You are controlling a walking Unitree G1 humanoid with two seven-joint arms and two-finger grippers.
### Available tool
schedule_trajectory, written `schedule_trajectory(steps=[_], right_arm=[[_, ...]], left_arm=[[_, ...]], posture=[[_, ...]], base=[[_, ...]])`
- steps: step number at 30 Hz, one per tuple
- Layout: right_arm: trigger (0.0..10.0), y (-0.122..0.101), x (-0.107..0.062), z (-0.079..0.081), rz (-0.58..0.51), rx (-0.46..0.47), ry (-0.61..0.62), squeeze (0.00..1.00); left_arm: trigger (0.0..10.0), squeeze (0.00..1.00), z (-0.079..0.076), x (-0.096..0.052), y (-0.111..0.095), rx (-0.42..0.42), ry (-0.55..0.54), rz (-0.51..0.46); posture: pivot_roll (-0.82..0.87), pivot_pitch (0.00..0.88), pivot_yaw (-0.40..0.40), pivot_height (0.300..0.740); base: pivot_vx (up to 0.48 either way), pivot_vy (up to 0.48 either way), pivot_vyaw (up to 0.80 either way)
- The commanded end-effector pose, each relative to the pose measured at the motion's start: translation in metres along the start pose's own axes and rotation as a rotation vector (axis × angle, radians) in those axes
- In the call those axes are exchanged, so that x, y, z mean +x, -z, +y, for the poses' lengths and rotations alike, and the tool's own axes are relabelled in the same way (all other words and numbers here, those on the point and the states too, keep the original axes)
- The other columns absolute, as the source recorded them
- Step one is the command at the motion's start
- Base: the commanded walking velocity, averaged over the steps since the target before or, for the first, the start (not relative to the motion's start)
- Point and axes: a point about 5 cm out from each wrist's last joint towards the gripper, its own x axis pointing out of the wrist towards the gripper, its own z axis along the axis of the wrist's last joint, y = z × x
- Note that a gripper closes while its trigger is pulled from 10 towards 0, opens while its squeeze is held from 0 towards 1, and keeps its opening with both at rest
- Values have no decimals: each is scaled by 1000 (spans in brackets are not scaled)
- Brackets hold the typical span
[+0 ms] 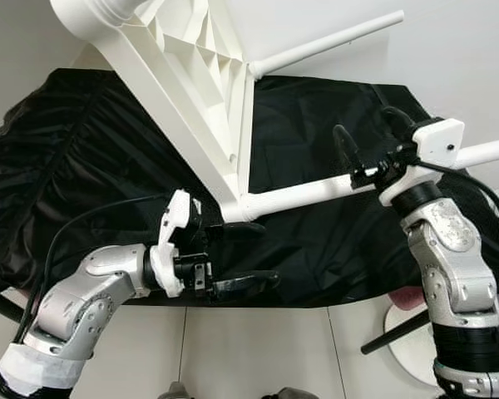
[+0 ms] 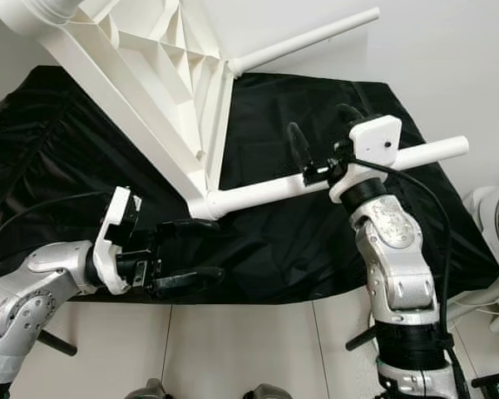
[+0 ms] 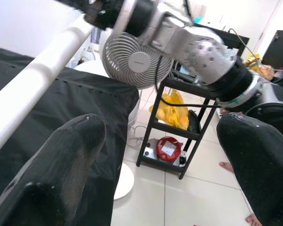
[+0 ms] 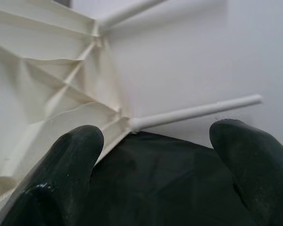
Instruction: Building children table
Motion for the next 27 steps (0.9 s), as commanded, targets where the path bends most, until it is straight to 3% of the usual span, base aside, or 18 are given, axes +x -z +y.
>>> schedule_trajectory(steps=[1, 4, 13, 14, 15, 16, 17, 19, 20, 24, 25, 26, 27], right_arm=[[10000, 1, 1, -1, 7, 6, 12, 0], [10000, 8, 5, -7, 12, 65, 90, 0], [10000, 13, 8, -10, 9, 163, 146, 0], [10000, 15, 9, -13, 2, 218, 177, 0], [10000, 15, 9, -13, 2, 218, 177, 0], [10000, 18, 9, -16, -10, 288, 217, 0], [10000, 18, 9, -16, -10, 288, 217, 0], [10000, 23, 5, -18, -32, 426, 274, 0], [10000, 23, 5, -18, -32, 426, 274, 0], [10000, 35, -4, -19, -42, 582, 346, 0], [10000, 35, -4, -19, -42, 582, 346, 0], [10000, 44, -9, -22, -47, 659, 389, 0], [10000, 44, -9, -22, -47, 659, 389, 0]], left_arm=[[10000, 0, -1, 2, -1, 8, 9, 15], [10000, 0, 1, 7, 0, 14, -7, 10], [10000, 0, 3, 11, 0, 13, -19, -1], [10000, 0, 3, 11, 1, 12, -20, -1], [10000, 0, 3, 11, 1, 12, -20, -1], [10000, 0, 3, 11, 2, 11, -22, 1], [10000, 0, 3, 11, 2, 11, -22, 1], [10000, 0, 2, 10, 3, 8, -23, 7], [10000, 0, 2, 10, 3, 8, -23, 7], [10000, 0, 1, 9, 5, 3, -25, 11], [10000, 0, 1, 9, 5, 3, -25, 11], [10000, 0, 0, 9, 6, -1, -25, 13], [10000, 0, 0, 9, 6, -1, -25, 13]], posture=[[48, 41, -21, 740], [46, 42, -15, 740], [46, 48, -13, 740], [48, 53, -11, 740], [48, 53, -11, 740], [51, 55, -10, 740], [51, 55, -10, 740], [54, 60, -9, 740], [54, 60, -9, 740], [54, 62, -8, 740], [54, 62, -8, 740], [55, 64, -4, 740], [55, 64, -4, 740]], base=[[0, 0, 0], [0, 0, 0], [0, 0, 0], [0, 0, 0], [0, 0, 0], [0, 0, 0], [0, 0, 0], [0, 0, 0], [0, 0, 0], [0, 0, 0], [0, 0, 0], [0, 0, 0], [0, 0, 0]])
